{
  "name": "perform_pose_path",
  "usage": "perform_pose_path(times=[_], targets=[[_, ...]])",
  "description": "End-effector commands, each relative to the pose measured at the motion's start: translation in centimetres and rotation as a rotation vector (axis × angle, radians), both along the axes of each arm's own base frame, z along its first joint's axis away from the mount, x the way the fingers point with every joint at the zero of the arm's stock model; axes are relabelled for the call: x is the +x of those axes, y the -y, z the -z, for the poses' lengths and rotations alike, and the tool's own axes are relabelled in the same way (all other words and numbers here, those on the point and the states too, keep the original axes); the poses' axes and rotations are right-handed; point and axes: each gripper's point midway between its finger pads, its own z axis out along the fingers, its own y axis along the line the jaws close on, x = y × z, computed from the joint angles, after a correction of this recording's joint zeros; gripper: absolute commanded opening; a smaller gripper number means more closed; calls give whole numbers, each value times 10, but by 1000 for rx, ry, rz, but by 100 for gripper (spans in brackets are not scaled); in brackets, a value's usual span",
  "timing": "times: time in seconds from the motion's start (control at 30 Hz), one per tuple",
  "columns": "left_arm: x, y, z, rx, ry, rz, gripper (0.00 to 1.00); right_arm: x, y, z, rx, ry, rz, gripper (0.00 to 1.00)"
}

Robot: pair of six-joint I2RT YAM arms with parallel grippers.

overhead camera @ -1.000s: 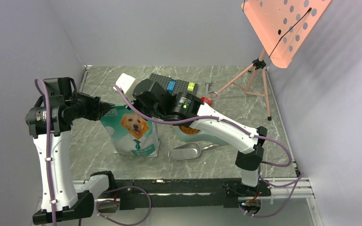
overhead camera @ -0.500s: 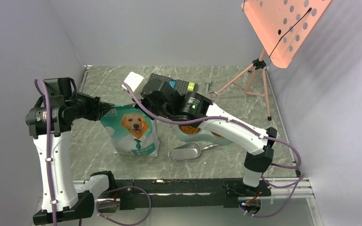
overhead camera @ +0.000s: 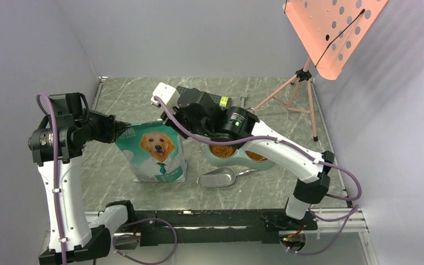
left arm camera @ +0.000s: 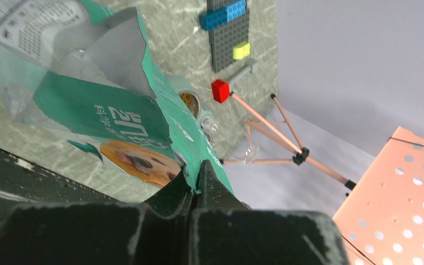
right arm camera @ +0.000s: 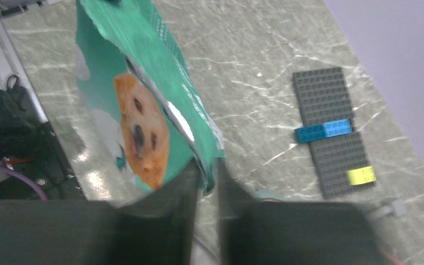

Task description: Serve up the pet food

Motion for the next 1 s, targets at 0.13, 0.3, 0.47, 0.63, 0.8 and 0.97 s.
perform_pose_path(times=[0.13, 0.3, 0.47, 0.63, 0.8, 0.97], targets=[[14, -31, -30, 112, 177, -127, 0, -3, 24, -38, 132, 99, -72, 67], [16, -29, -31, 108, 187, -120, 0, 0, 6, -35, 126, 93, -116, 70], [19, -28, -31, 98, 205, -116, 0, -1, -11, -37, 171, 76, -187, 72], [19, -30, -34, 109, 217, -127, 20, 1, -25, -33, 179, 57, -244, 73], [20, -32, -36, 112, 224, -134, 37, 6, -35, -28, 169, 56, -275, 73], [19, -33, -38, 121, 233, -135, 46, 10, -39, -25, 161, 54, -282, 73]])
